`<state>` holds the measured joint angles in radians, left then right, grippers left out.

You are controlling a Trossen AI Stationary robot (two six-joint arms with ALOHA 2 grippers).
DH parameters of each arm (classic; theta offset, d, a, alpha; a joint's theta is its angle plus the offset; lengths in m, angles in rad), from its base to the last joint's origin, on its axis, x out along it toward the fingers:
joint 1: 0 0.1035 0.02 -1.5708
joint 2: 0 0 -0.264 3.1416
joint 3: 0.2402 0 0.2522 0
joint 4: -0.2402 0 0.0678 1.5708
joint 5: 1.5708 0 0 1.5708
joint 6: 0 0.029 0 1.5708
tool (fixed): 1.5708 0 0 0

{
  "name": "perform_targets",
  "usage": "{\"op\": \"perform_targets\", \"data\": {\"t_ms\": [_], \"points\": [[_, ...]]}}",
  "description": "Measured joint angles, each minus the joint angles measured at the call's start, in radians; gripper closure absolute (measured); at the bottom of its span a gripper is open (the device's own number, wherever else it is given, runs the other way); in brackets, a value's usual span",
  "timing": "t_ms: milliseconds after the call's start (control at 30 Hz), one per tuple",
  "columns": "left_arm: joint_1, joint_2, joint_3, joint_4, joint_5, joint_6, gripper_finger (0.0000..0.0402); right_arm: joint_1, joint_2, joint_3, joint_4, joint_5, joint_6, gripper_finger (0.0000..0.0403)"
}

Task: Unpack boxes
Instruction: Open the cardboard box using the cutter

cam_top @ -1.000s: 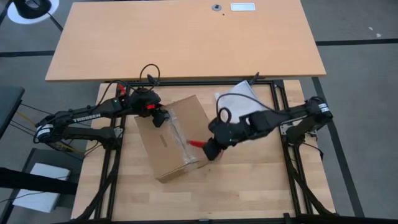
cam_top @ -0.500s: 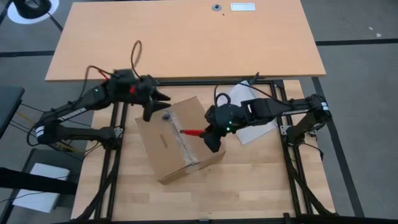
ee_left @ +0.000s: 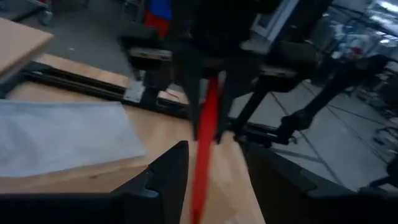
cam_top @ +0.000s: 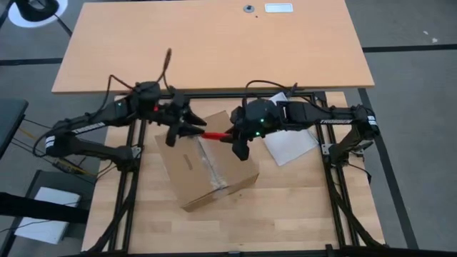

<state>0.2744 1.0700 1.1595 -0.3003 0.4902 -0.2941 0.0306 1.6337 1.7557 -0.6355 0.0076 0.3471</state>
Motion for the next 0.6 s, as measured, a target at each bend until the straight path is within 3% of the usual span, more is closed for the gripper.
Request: {"op": "perform_targets", "data": {"t_ms": [267,600], "points": [[-0.087,0.068,0.000,0.035,-0.133,0.049,0.0229,-0.019,0.000,0.000,0.015,-0.065,-0.037,0.0345],[-0.102,0.117,0.000,0.026,-0.134,0.049,0.0241,-0.039,0.000,-0.001,0.043,-0.089,-0.050,0.0345]]}}
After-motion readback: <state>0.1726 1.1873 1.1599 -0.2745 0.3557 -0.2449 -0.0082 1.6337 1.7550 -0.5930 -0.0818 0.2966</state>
